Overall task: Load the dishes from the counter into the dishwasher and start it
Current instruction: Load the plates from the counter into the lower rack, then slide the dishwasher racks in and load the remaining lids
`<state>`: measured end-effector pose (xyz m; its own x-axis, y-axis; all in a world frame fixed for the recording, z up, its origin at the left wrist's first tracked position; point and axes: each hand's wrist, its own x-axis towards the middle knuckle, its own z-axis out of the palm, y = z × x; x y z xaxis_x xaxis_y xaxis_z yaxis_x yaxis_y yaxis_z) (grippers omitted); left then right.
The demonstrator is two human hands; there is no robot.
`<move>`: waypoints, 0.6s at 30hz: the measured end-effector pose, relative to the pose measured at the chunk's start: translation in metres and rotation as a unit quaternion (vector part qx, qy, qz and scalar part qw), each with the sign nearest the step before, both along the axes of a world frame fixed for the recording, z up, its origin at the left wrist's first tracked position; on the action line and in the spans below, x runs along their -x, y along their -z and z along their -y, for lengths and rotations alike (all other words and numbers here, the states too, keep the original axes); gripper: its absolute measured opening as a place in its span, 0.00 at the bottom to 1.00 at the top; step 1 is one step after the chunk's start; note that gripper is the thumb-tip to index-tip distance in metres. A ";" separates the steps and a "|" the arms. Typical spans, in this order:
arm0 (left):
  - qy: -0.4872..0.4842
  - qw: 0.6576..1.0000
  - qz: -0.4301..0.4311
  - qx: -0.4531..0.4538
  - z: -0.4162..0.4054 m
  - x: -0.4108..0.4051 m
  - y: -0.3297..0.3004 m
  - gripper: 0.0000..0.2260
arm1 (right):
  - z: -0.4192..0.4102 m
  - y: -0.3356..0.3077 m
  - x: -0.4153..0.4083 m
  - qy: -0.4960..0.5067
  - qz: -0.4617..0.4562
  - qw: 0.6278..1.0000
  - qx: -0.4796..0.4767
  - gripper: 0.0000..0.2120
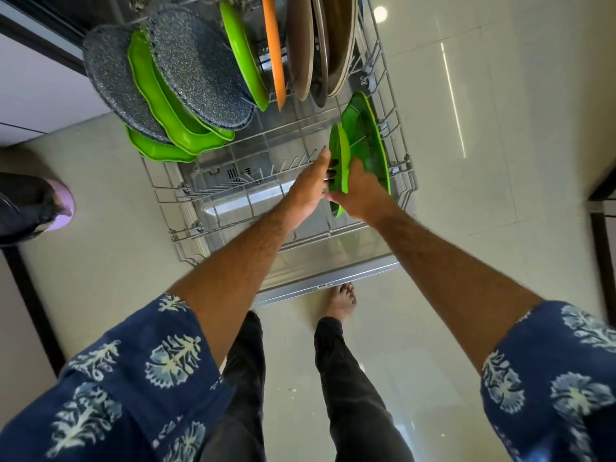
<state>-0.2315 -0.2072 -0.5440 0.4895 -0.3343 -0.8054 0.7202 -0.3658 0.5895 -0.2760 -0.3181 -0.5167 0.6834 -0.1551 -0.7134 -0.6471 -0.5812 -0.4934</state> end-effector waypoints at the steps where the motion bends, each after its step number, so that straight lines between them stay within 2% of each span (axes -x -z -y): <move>1: 0.048 0.997 0.054 -0.028 -0.004 0.002 -0.006 0.17 | 0.001 -0.003 0.002 -0.005 -0.001 1.000 -0.001 0.34; 2: 0.112 0.984 0.123 -0.066 -0.012 0.004 -0.013 0.16 | 0.002 -0.008 0.003 -0.013 0.000 1.000 0.001 0.36; 4: 0.261 0.916 0.270 -0.138 -0.032 0.007 -0.025 0.18 | 0.004 -0.021 0.004 -0.036 0.010 0.999 0.014 0.40; 7: 0.451 0.754 0.402 -0.257 -0.061 0.012 -0.053 0.25 | 0.002 -0.051 0.006 -0.134 0.064 0.984 0.094 0.43; 8: 0.486 0.710 0.415 -0.296 -0.069 0.015 -0.066 0.28 | -0.001 -0.064 0.008 -0.176 0.085 0.974 0.118 0.43; 9: 0.501 0.683 0.420 -0.325 -0.079 0.019 -0.083 0.31 | -0.007 -0.080 0.011 -0.222 0.102 0.960 0.138 0.43; 11: 0.503 0.655 0.430 -0.364 -0.097 0.028 -0.118 0.35 | -0.020 -0.110 0.013 -0.303 0.132 0.928 0.174 0.43; 13: 0.488 0.644 0.440 -0.392 -0.121 0.041 -0.164 0.36 | -0.040 -0.149 0.019 -0.359 0.159 0.900 0.190 0.43; 18: 0.394 0.676 0.428 -0.452 -0.198 0.082 -0.272 0.35 | -0.107 -0.241 0.040 -0.436 0.223 0.849 0.200 0.43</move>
